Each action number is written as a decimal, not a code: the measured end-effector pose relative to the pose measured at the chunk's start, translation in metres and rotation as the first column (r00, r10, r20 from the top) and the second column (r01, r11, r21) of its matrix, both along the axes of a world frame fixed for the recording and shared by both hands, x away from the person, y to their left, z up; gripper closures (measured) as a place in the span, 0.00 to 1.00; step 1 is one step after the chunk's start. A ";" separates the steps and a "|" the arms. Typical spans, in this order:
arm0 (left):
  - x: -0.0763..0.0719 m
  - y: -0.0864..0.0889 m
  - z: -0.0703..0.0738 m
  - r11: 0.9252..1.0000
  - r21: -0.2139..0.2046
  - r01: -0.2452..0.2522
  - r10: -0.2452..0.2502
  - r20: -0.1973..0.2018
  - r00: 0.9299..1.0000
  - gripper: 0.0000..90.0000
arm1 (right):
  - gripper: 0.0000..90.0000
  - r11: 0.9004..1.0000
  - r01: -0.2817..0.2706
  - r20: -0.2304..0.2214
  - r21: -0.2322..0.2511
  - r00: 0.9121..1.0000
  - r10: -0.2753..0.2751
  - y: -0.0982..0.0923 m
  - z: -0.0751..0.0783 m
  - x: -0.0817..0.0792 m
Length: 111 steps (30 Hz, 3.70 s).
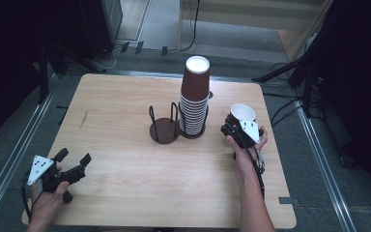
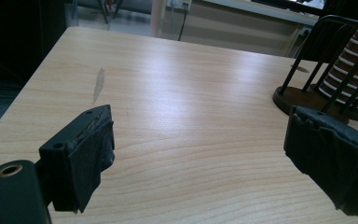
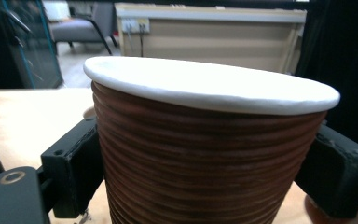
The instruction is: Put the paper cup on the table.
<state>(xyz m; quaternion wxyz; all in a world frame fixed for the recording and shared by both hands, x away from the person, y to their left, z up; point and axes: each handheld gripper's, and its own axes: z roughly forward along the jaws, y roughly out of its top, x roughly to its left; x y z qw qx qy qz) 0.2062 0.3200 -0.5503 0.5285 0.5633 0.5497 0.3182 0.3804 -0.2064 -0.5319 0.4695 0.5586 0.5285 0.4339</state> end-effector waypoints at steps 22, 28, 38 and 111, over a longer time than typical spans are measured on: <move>0.000 0.000 0.000 1.000 0.000 0.009 -0.009 -0.010 1.000 0.10 | 0.00 0.997 -0.063 -0.050 -0.033 0.997 0.061 -0.006 -0.008 -0.015; 0.000 0.000 0.000 1.000 0.000 0.008 -0.008 -0.010 1.000 0.10 | 0.00 0.996 -0.092 -0.052 -0.013 0.994 0.092 -0.011 -0.001 -0.026; 0.001 -0.001 -0.001 1.000 0.001 0.009 -0.009 -0.012 1.000 0.10 | 0.00 0.992 -0.127 -0.034 -0.015 0.991 0.126 -0.022 0.009 -0.054; 0.001 0.000 -0.002 1.000 0.004 -0.004 0.004 -0.019 1.000 0.10 | 0.00 1.000 -0.028 -0.050 -0.002 0.998 0.028 -0.117 -0.015 -0.174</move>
